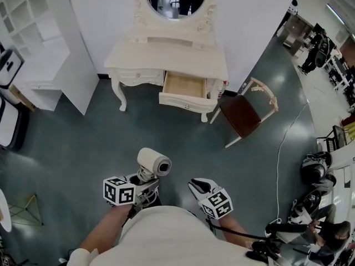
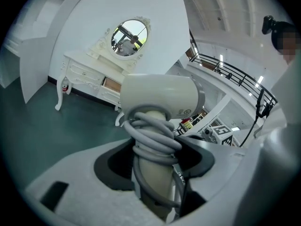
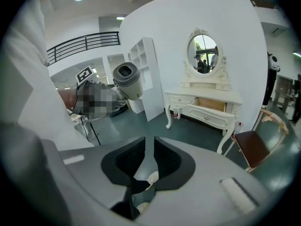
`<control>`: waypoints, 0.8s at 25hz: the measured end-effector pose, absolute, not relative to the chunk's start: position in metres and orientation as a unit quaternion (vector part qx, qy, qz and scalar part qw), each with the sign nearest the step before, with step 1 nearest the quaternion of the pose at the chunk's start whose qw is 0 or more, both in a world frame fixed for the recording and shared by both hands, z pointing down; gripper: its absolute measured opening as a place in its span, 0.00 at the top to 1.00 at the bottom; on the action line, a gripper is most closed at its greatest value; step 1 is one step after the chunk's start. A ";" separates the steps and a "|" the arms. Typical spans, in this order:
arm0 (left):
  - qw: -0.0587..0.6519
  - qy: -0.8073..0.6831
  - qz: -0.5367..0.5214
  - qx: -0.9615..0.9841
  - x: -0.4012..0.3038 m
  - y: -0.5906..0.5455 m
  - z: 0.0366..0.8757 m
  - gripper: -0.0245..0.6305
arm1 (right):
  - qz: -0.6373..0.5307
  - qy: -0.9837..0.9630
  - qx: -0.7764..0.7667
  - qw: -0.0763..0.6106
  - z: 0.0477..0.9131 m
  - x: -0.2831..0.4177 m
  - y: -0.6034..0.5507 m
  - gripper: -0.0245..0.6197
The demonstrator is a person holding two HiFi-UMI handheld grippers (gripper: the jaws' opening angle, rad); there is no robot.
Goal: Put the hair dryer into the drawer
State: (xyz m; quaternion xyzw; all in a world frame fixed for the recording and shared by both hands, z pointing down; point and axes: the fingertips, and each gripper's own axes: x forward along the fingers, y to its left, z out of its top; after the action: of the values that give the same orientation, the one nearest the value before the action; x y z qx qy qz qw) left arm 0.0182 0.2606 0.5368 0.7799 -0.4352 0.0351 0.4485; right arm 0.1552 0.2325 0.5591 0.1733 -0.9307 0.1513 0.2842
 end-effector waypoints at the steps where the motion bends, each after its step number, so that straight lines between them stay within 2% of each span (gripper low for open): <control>1: 0.448 -0.429 0.042 0.783 0.013 0.250 0.537 0.57 | 0.152 -0.929 0.182 0.283 0.554 0.151 0.223 0.87; 14: 0.432 -0.354 0.085 0.825 -0.078 0.116 0.537 0.57 | 0.168 -0.908 0.263 0.278 0.543 0.060 0.107 0.88; 20: 0.445 -0.341 0.091 0.823 -0.088 0.067 0.551 0.57 | 0.187 -0.896 0.285 0.285 0.549 0.062 0.075 0.88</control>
State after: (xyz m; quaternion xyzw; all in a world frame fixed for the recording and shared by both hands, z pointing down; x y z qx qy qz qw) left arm -0.0882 0.0667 0.5515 0.8231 -0.3415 0.0907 0.4446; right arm 0.0620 0.0752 0.5494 0.2848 -0.8958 0.1872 0.2852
